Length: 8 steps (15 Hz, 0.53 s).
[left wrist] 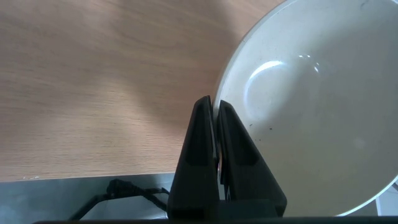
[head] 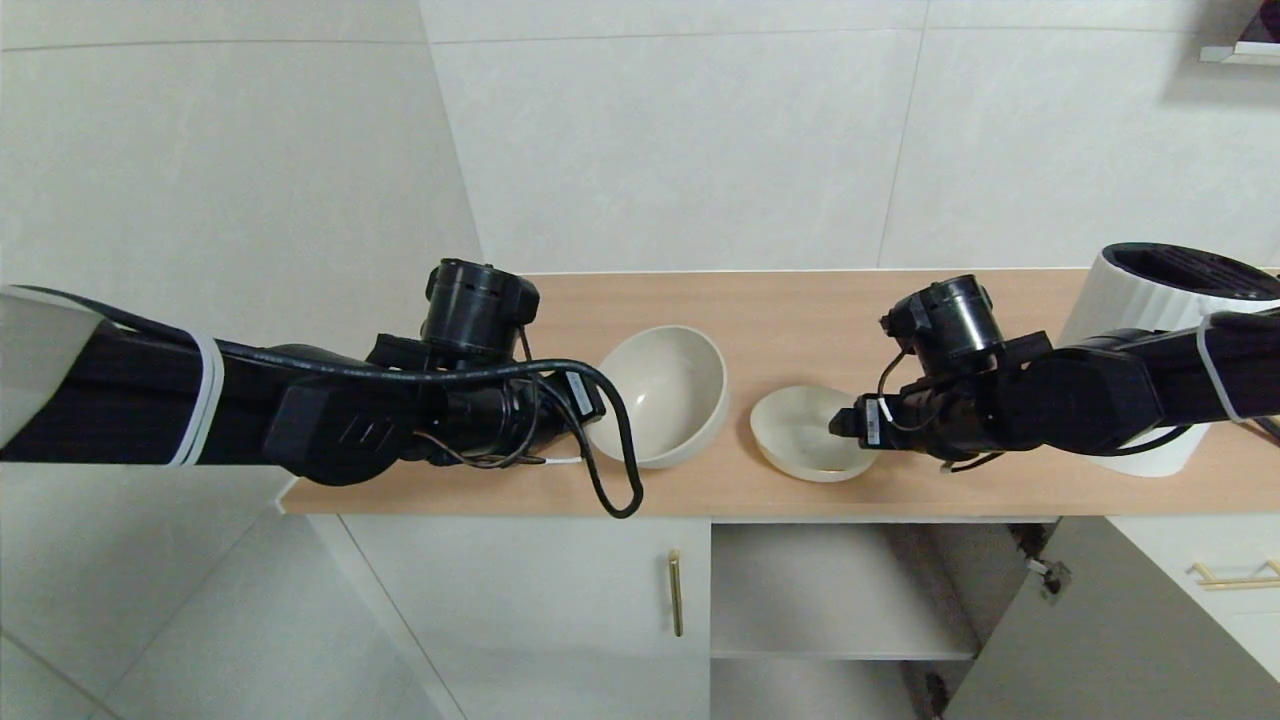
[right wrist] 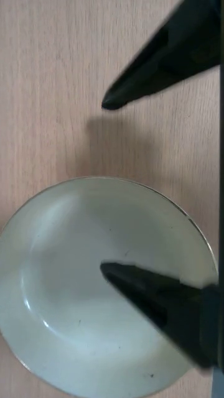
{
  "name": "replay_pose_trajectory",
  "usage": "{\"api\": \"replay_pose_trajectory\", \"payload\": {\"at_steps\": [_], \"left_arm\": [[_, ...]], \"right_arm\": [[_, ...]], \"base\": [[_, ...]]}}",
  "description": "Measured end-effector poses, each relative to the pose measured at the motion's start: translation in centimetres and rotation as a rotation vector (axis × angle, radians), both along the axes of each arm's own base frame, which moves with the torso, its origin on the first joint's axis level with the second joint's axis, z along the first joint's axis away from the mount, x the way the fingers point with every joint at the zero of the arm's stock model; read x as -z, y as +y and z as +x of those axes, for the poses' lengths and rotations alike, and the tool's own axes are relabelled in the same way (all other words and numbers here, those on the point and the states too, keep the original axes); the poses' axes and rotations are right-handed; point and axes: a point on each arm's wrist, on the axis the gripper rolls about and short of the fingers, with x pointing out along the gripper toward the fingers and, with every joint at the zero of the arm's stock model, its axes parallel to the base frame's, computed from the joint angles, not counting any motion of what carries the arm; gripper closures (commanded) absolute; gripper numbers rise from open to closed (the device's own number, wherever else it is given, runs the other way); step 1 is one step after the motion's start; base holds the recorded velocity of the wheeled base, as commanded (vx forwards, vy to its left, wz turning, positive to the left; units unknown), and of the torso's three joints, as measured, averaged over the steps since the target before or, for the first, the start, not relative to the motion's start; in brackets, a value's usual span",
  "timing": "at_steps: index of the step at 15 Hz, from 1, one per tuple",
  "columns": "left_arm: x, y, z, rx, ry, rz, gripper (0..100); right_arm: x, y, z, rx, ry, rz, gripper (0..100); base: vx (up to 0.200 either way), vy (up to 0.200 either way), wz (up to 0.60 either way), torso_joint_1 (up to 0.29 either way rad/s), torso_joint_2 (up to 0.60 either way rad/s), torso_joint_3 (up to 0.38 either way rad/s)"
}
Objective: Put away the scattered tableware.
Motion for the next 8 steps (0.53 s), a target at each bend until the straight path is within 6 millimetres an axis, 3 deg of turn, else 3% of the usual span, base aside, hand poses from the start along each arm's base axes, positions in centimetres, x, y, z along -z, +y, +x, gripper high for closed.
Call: {"api": "replay_pose_trajectory", "payload": {"at_steps": [8], "left_arm": [[-0.06, 0.01, -0.02, 0.0, -0.001, 0.0, 100]], "right_arm": [[0.27, 0.07, 0.24, 0.001, -0.003, 0.004, 100]], "base": [[0.0, 0.0, 0.0, 0.0, 0.0, 0.0]]}}
